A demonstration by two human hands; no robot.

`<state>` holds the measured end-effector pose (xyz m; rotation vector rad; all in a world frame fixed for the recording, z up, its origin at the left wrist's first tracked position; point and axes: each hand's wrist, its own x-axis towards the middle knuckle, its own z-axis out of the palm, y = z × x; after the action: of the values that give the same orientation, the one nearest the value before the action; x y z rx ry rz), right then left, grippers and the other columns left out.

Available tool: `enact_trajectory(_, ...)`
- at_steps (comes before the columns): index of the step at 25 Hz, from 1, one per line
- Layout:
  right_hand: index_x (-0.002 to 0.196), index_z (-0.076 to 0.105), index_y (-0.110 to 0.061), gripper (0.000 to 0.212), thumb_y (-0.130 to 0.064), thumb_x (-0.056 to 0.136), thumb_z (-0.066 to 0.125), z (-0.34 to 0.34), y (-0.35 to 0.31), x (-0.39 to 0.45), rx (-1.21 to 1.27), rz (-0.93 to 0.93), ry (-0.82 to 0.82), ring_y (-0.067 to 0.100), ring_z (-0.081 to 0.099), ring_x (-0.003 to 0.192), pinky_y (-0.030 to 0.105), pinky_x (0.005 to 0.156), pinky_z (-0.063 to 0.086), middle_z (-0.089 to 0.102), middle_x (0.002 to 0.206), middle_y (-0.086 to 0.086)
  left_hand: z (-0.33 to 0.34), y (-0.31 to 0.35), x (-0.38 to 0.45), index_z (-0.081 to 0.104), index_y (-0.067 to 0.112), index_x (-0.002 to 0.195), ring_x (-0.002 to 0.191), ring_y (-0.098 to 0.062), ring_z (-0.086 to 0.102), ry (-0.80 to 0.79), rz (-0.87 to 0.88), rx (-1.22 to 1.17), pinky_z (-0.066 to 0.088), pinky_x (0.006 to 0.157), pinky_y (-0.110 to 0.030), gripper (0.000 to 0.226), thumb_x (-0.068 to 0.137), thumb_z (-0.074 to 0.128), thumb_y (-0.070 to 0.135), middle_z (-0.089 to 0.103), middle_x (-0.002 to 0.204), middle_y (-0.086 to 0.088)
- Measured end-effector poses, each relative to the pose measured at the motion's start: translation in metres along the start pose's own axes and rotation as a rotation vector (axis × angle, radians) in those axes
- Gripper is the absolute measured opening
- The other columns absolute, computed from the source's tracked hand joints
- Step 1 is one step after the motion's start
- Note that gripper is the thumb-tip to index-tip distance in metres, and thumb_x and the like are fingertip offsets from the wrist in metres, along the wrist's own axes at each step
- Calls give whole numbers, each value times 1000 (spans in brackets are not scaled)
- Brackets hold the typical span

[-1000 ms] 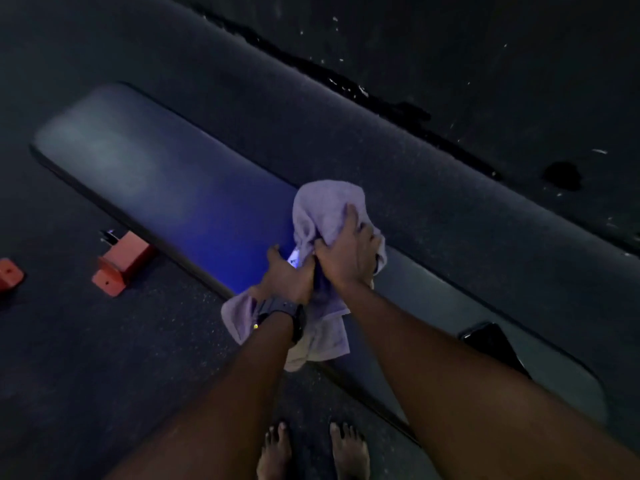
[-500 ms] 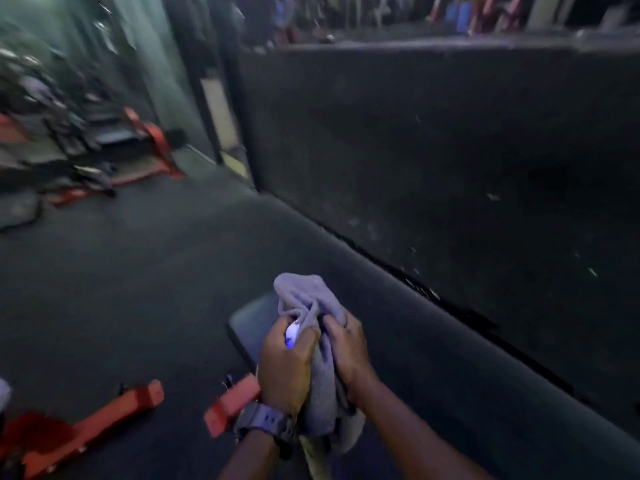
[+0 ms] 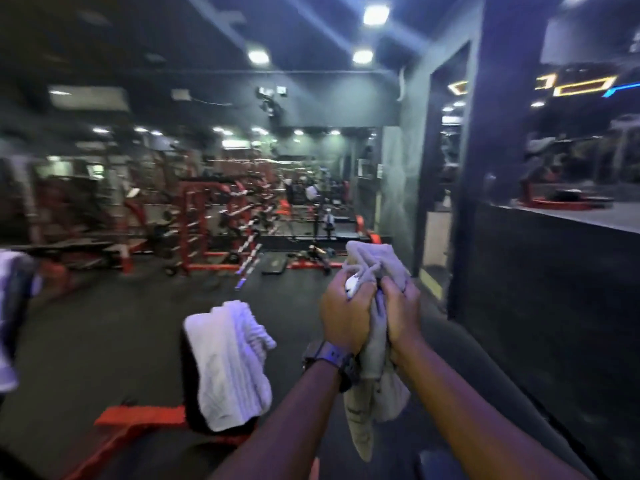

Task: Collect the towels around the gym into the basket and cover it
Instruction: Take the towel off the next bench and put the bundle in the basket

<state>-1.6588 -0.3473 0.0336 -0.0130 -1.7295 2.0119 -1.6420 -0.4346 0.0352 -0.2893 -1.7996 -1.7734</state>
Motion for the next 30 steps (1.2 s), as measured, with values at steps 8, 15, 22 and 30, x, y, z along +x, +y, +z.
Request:
enact_trajectory(8, 114, 71, -19, 32, -27, 85, 61, 181, 58, 18, -16, 68, -160, 27, 69, 94, 40, 84, 54, 76, 101, 6, -137, -67, 87, 68, 26, 92, 73, -11, 65, 212, -49, 213, 50, 69, -32, 36, 71, 54, 53, 72, 78, 8)
enact_trajectory(15, 119, 68, -22, 55, -44, 71, 53, 261, 137, 90, -80, 107, -254, 29, 67, 96, 30, 75, 44, 76, 105, 7, -157, -160, 168, 60, 34, 76, 64, -6, 57, 347, -143, 342, 46, 64, -29, 14, 73, 57, 47, 65, 69, 12)
enact_trajectory(22, 108, 70, -25, 41, -39, 72, 57, 292, 190, 181, -132, 74, -291, 22, 67, 87, 34, 77, 52, 75, 93, -3, -164, -250, 238, 54, 23, 70, 54, -4, 44, 341, -148, 418, 39, 54, -23, 36, 72, 60, 59, 55, 58, 9)
enact_trajectory(30, 99, 68, -25, 27, -34, 75, 58, 229, 197, 314, -386, -89, -108, 33, 66, 89, 42, 76, 50, 70, 89, 4, -214, -363, 291, 57, 21, 96, 95, -28, 69, 475, -421, 560, 48, 77, -34, 35, 82, 71, 49, 67, 85, 6)
